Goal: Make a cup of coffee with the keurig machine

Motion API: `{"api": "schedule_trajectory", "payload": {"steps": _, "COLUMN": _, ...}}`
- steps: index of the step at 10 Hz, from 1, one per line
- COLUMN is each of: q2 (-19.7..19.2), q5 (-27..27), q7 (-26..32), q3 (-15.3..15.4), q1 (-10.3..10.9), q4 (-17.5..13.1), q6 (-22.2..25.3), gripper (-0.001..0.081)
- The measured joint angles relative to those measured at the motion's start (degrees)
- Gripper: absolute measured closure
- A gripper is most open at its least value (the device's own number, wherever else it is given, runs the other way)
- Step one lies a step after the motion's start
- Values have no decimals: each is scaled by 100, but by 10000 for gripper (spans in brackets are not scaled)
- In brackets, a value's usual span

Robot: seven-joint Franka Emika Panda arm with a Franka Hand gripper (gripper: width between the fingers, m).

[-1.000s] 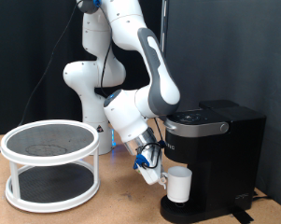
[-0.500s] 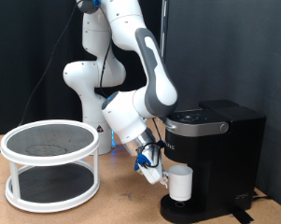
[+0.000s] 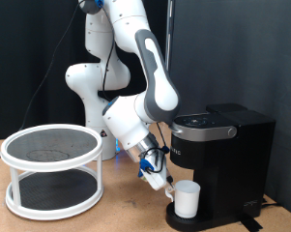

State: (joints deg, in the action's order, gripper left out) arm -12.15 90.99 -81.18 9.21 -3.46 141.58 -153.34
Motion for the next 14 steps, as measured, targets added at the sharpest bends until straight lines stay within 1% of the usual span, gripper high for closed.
{"api": "schedule_trajectory", "payload": {"steps": 1, "q2": 8, "q5": -76, "q7": 2, "q3": -14, "q1": -17, "q4": 42, "q6": 40, "gripper": 251}}
{"api": "schedule_trajectory", "payload": {"steps": 2, "q2": 51, "q5": -310, "q7": -6, "q3": -41, "q1": -52, "q4": 139, "q6": 135, "gripper": 251}}
{"api": "schedule_trajectory", "payload": {"steps": 3, "q2": 146, "q5": -654, "q7": -24, "q3": -95, "q1": -117, "q4": 287, "q6": 357, "gripper": 115}}
{"api": "schedule_trajectory", "payload": {"steps": 4, "q2": 287, "q5": -985, "q7": -37, "q3": -174, "q1": -206, "q4": 454, "q6": 650, "gripper": 115}}
{"api": "schedule_trajectory", "payload": {"steps": 5, "q2": 439, "q5": -1236, "q7": -44, "q3": -247, "q1": -299, "q4": 601, "q6": 943, "gripper": 80}}
{"api": "schedule_trajectory", "payload": {"steps": 7, "q2": 762, "q5": -1516, "q7": -49, "q3": -392, "q1": -475, "q4": 841, "q6": 1416, "gripper": 73}}
{"api": "schedule_trajectory", "payload": {"steps": 8, "q2": 987, "q5": -1605, "q7": -65, "q3": -448, "q1": -555, "q4": 986, "q6": 1607, "gripper": 72}}
{"api": "schedule_trajectory", "payload": {"steps": 10, "q2": 956, "q5": -1688, "q7": -62, "q3": -433, "q1": -557, "q4": 1000, "q6": 1606, "gripper": 72}}
{"api": "schedule_trajectory", "payload": {"steps": 11, "q2": 1001, "q5": -1829, "q7": -62, "q3": -448, "q1": -569, "q4": 1048, "q6": 1810, "gripper": 72}}
{"api": "schedule_trajectory", "payload": {"steps": 12, "q2": 1136, "q5": -1944, "q7": -69, "q3": -477, "q1": -599, "q4": 1122, "q6": 2150, "gripper": 72}}
{"api": "schedule_trajectory", "payload": {"steps": 14, "q2": 1533, "q5": -1974, "q7": -77, "q3": -538, "q1": -655, "q4": 1270, "q6": 2804, "gripper": 72}}
